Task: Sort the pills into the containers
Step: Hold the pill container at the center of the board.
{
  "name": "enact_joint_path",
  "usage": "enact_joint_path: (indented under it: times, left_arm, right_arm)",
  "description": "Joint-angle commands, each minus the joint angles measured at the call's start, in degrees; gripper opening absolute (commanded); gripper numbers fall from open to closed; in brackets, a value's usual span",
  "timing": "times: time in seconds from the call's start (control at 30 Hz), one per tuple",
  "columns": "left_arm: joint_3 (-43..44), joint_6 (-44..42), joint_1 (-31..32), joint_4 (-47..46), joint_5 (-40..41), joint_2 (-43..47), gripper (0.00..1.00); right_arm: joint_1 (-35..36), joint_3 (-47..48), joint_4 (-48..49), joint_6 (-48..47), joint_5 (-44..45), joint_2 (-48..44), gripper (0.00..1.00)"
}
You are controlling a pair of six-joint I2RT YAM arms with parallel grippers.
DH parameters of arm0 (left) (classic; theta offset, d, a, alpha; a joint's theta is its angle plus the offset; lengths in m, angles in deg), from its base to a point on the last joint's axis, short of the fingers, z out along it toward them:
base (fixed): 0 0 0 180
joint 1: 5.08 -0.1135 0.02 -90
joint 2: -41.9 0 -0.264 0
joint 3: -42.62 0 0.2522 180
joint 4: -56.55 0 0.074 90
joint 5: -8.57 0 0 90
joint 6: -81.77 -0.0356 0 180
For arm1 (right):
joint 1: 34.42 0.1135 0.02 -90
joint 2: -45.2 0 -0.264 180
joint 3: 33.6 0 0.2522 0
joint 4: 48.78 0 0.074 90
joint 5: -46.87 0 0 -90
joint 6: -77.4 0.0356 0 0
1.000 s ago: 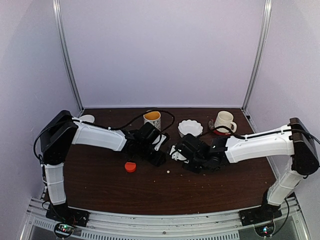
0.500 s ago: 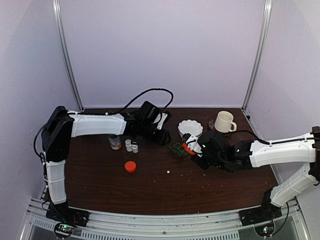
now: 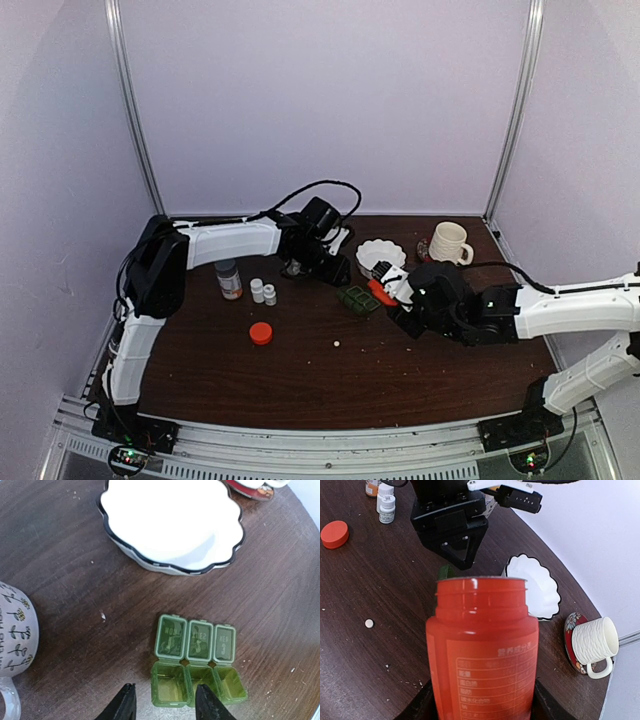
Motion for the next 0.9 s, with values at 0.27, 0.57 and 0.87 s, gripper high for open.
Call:
enact_joint_path:
  times: [0.27, 0.57, 0.87]
  left_arm:
    - [4.5, -1.4, -0.3, 5.3, 0.3, -4.0, 0.42]
    - [2.2, -1.8, -0.3, 5.9, 0.7, -4.2, 0.39]
    - [1.6, -2.3, -0.3, 5.8, 1.1, -4.0, 0.34]
  right_arm:
    - [-0.1, -1.5, 2.7, 1.6, -1.0, -3.6, 0.00]
    - [-0.2, -1.8, 2.7, 1.5, -2.1, -4.4, 0.00]
    - [-0.1, -1.5, 2.3, 1.4, -2.7, -3.9, 0.00]
